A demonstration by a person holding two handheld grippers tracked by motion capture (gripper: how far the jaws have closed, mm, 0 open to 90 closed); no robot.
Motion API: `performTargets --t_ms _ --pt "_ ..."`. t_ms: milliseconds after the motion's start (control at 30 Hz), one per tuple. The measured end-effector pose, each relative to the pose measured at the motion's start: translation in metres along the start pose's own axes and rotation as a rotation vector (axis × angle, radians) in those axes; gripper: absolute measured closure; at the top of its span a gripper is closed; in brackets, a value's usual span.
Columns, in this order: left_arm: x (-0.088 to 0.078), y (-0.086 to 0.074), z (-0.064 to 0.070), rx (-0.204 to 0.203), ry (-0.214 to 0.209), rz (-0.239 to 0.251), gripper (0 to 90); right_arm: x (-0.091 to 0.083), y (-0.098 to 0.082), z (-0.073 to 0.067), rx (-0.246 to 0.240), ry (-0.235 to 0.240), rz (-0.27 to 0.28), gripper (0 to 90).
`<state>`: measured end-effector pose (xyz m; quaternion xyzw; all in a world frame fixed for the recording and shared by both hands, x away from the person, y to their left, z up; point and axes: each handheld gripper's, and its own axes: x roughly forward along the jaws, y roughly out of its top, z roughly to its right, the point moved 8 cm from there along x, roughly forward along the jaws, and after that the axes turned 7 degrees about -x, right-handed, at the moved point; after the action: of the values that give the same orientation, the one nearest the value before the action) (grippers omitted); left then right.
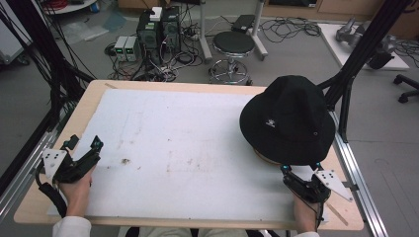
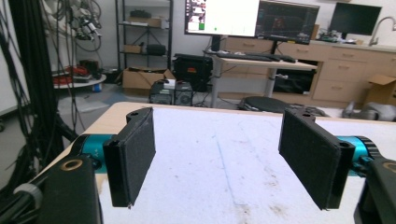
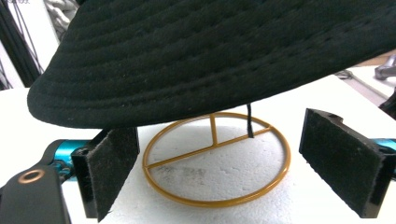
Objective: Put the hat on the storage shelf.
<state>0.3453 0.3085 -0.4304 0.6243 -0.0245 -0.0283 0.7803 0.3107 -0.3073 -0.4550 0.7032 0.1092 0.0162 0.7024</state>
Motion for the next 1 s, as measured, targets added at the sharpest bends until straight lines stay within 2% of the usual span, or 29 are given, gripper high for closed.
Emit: performTargets --t_ms 300,667,1000 --pt "0.0006 -0.0003 0.0044 -0.001 -0.008 0.003 27.6 -0.0021 0.0011 0.0012 -0.003 -0.013 0.001 11.4" --pt "0.0006 0.0002 0.0011 -0.02 0.0 0.008 27.7 -0.0036 0.0012 0.0027 0.005 -0.016 0.005 11.3" --pt "0.002 -0.0014 0.0015 -0.019 0.002 0.002 27.7 -0.0051 0.0006 0.0045 0.011 -0.016 0.002 11.3"
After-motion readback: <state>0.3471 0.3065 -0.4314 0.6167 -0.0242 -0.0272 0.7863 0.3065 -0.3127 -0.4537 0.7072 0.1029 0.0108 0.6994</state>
